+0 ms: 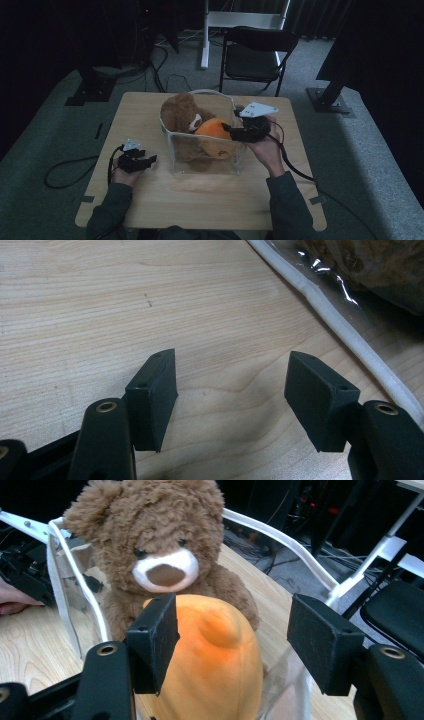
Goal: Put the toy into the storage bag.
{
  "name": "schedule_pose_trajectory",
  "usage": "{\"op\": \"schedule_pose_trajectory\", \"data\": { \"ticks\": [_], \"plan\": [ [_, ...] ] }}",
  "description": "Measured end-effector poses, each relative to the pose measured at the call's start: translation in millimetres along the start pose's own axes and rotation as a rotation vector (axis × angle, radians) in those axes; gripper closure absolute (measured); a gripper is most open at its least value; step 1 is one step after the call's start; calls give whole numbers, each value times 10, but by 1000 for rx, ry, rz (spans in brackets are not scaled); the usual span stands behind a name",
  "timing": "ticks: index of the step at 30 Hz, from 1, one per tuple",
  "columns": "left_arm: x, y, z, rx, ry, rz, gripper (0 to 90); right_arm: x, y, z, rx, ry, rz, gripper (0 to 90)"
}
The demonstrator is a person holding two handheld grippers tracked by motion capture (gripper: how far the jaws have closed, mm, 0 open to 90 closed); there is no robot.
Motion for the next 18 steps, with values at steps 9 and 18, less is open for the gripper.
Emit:
{"op": "schedule_pose_trajectory", "data": {
  "ticks": [9,18],
  "plan": [
    [0,0,0,0,1,1,383,181,-121,-150,34,-34,86,339],
    [-1,-2,0,0,1,-1,383,397,-264,-248,77,-52,182,330]
  ]
}}
Point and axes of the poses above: each handheld gripper's, and its own axes: z roughly forward along the jaws, x roughly out of its underside, y roughly to its left, the point moved 2 cm from there along z, roughly forward along the jaws, and after that the axes turned 2 degrees about -x, right-handed, at the moved point
